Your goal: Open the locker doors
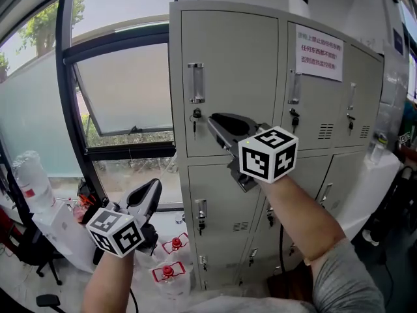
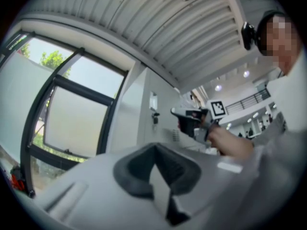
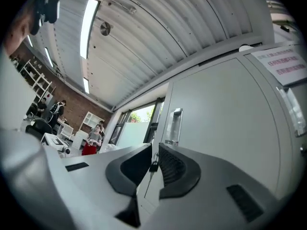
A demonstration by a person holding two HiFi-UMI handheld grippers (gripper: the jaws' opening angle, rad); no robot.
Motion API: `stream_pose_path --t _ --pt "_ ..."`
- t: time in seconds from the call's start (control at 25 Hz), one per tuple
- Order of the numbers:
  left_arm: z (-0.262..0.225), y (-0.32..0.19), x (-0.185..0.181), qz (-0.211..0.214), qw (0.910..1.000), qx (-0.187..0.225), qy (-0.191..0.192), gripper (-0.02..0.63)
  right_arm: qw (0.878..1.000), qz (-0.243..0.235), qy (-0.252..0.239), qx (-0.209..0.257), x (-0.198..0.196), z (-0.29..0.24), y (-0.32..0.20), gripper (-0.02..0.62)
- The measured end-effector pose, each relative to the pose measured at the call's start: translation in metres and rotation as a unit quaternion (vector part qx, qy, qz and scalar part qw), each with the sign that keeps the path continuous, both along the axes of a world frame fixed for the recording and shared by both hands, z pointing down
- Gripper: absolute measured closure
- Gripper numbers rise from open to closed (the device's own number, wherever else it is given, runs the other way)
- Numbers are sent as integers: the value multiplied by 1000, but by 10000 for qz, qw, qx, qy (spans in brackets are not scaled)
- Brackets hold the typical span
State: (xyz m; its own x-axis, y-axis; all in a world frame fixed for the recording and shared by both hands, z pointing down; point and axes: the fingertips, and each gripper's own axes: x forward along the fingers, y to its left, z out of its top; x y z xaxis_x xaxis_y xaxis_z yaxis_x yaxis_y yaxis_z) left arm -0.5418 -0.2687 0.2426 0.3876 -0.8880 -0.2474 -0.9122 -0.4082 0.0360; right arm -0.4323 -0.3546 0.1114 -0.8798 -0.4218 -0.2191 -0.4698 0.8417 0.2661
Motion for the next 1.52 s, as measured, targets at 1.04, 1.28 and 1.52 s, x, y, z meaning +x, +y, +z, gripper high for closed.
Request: stream_pose_path --t 1.04,1.28,1.52 --pt "-24 34 -25 -294 9989 257 -255 607 9924 1200 238 -114 -69 -75 -55 492" --pt "-21 42 -28 -272 9990 256 -256 607 9914 1198 -66 -517 -67 -81 -61 522" --pt "-18 50 -32 -283 9990 240 -248 607 9899 1028 -322 -921 -64 -81 -66 554"
